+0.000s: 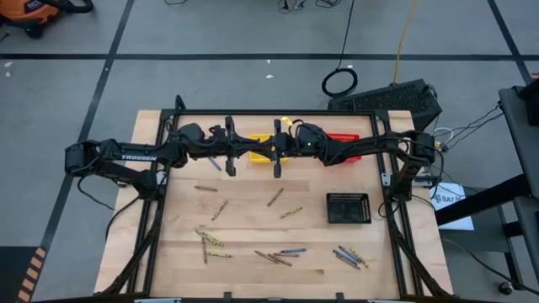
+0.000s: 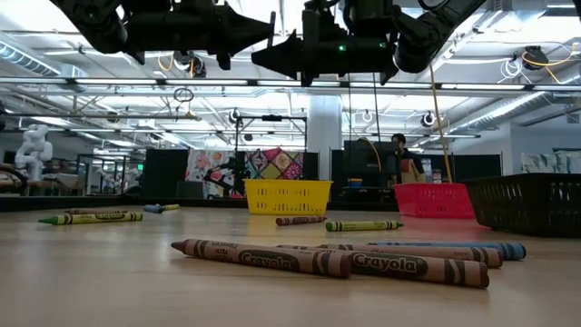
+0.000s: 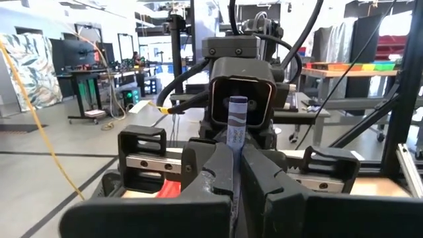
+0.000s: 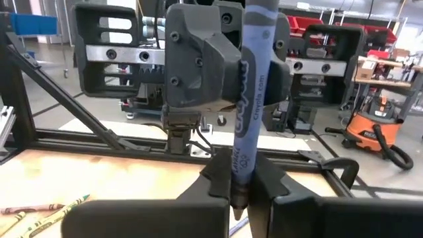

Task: Sort crayons
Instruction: Put the blue crayon into the yellow bin

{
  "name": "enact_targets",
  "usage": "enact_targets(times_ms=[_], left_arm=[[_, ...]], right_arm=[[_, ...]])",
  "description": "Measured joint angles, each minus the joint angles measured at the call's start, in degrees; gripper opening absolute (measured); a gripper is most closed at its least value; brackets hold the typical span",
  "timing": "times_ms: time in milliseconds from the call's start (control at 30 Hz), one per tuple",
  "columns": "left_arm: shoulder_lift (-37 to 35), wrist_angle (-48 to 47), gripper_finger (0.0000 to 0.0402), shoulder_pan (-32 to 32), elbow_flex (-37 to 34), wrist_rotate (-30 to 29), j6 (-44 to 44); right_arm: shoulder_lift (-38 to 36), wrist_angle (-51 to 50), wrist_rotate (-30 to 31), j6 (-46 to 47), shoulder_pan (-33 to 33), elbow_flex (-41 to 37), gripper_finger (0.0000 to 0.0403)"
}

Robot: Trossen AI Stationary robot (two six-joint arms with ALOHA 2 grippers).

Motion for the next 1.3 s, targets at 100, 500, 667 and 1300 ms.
enact_targets(times_ms=[100,500,667,1300], left_arm=[[0.0,-1.4,0.0017,0.0,0.0,-1.6,2.2],[-0.3,-5.6,0.009,0.1,0.0,-11.7,5.1],[-2.2,-13.0,0.0091,0.0,0.0,-13.2,4.9],[-3.3,-27.4,0.009,-6.6,0.0,-9.2,4.4]], right_arm=[[-0.2,-1.4,0.5,0.1,0.0,0.0,0.0003],[-3.2,-11.6,7.7,-0.6,-0.9,0.0,0.0002],[-3.1,-18.9,8.9,0.2,-2.7,0.0,0.0002],[0.7,-30.7,7.1,12.5,-8.3,0.1,0.0002]])
